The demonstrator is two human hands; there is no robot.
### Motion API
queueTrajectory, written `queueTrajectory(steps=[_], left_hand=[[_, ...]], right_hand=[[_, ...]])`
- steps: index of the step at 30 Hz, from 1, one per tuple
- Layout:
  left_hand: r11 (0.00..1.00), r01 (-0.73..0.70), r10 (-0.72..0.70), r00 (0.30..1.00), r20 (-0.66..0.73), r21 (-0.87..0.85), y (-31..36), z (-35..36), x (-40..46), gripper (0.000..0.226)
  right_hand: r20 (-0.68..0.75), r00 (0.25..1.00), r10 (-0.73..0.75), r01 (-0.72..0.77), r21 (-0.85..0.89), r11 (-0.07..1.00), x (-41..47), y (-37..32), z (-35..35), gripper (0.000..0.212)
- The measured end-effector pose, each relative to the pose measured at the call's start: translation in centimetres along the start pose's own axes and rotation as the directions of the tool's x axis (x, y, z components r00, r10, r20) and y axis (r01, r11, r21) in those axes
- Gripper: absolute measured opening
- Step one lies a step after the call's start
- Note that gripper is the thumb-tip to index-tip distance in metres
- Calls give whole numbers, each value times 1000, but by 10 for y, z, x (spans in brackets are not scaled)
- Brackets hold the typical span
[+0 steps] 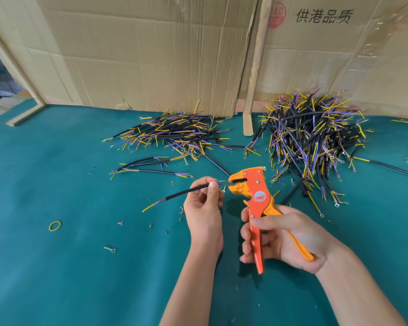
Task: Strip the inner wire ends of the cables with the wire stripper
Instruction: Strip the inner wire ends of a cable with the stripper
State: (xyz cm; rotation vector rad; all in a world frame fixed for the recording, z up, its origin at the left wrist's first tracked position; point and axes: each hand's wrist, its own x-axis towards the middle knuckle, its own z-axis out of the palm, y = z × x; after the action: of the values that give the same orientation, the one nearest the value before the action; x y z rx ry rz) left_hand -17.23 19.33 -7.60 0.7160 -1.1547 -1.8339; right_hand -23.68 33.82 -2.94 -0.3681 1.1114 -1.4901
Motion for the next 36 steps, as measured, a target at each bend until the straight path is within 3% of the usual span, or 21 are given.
queueTrajectory(steps=[9,14,18,23,27,31,36], left_hand=[[988,-61,61,998,10,139,-1,2,-4,18],[978,-87,85,996,19,190,-1,3,-6,18],[976,-84,82,996,19,200,0,2,-5,17],[973,-81,73,996,45,215,1,1,-5,13],[979,-50,42,998,43,200,1,0,-4,13],[964,-63,48,997,63,258,0,-1,-5,13],[954,-83,50,991,120,288,-1,-1,-7,13]], right_hand=[[-21,999,-42,41,-63,997,2,1,0,19],[-86,996,-33,29,-50,998,4,3,2,39],[-136,990,-28,24,-28,999,5,4,5,34],[-243,961,-129,119,-54,991,10,6,7,38],[-151,977,-147,157,54,986,10,7,8,37],[-141,966,-217,240,173,955,7,1,1,58],[-204,944,-260,299,197,934,7,-1,-10,38]])
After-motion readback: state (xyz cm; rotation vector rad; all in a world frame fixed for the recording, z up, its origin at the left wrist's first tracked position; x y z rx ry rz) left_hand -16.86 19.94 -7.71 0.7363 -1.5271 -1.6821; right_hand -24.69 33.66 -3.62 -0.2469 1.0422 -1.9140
